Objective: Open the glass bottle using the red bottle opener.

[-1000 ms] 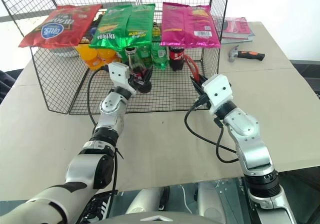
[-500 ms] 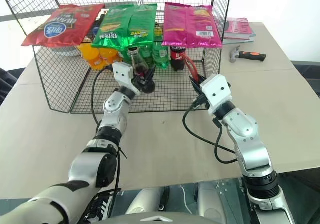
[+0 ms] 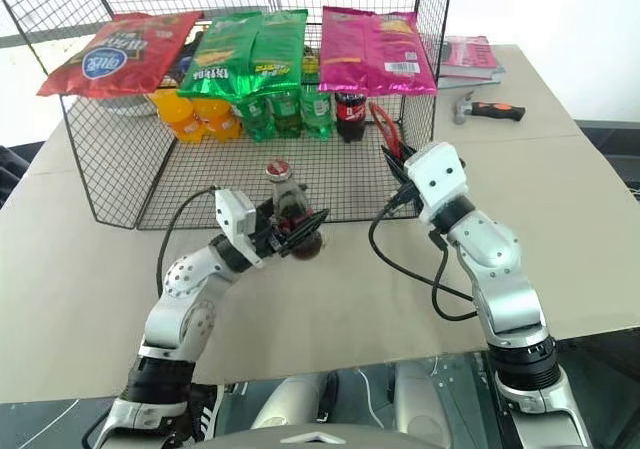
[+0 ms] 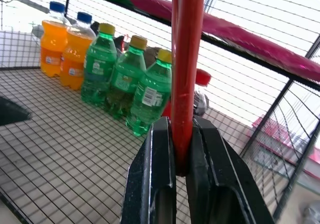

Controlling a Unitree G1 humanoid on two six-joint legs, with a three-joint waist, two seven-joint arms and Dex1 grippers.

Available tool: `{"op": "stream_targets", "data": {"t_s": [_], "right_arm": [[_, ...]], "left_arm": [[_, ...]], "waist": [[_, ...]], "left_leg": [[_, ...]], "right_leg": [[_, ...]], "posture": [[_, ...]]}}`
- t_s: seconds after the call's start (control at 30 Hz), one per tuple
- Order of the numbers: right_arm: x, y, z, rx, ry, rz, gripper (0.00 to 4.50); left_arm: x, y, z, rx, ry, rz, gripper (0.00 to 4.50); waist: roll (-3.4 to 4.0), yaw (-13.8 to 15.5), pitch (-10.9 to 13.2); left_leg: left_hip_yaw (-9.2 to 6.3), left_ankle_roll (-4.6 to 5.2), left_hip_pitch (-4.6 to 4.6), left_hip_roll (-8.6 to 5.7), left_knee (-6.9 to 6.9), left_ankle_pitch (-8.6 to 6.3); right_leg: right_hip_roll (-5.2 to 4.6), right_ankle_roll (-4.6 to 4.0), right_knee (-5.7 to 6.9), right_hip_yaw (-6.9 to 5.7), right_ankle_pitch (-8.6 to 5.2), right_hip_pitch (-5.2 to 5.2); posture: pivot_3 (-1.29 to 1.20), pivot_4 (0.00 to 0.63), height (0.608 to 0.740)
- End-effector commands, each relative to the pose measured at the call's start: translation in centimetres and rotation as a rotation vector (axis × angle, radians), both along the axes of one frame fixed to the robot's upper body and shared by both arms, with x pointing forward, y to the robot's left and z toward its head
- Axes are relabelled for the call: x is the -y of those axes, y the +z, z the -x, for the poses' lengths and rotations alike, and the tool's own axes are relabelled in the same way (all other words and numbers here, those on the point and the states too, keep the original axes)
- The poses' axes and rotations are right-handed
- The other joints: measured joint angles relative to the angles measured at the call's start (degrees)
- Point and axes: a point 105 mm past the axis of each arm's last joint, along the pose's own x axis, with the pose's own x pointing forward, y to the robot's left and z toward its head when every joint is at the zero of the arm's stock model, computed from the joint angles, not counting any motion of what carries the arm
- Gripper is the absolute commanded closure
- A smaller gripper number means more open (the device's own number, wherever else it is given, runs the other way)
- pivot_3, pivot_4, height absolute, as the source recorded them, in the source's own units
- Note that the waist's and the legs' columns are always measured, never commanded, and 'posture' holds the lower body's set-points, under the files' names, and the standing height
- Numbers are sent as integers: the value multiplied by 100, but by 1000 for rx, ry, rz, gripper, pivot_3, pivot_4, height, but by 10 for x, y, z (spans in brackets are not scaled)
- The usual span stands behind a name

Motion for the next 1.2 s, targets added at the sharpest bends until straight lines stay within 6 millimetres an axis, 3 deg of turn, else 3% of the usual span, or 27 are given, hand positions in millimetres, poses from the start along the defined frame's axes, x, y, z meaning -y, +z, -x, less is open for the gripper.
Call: {"op": "stream_targets", "data": {"t_s": [0.03,0.23,0.3,0.4,0.6,1.2], "right_arm": [[-4,12,5,51,31,-10,4500],[-6,12,8,38,54,-5,4500],[-8,11,8,36,62,-2,4500],[-9,10,9,33,69,2,4500],[-9,8,8,31,74,11,4500],[-13,5,7,27,90,24,4500]], "left_arm": [[14,12,16,94,-40,7,1821],[19,7,18,112,-33,4,1821],[21,7,21,118,-57,1,798],[19,11,19,147,-34,-13,85],[18,40,21,234,-16,89,85],[15,41,31,209,1,120,85]], "waist": [[2,-19,-1],[2,2,-2],[2,5,-2],[2,-8,-2],[3,-11,-2],[4,-17,-3]], "left_leg": [[1,0,1,0,0,0],[3,0,-2,-1,-3,0],[3,1,-2,-1,-2,0],[3,1,-1,0,-2,0],[3,1,1,1,-2,0],[4,0,2,0,-1,0]], "right_leg": [[0,0,-1,2,0,0],[-1,0,-13,5,0,0],[-1,0,-14,5,0,0],[0,0,-12,5,0,1],[-1,0,-6,5,0,1],[1,0,-7,5,0,1]], "posture": [[0,150,740],[0,150,740],[0,150,740],[0,150,740],[0,150,740],[0,150,740]]}}
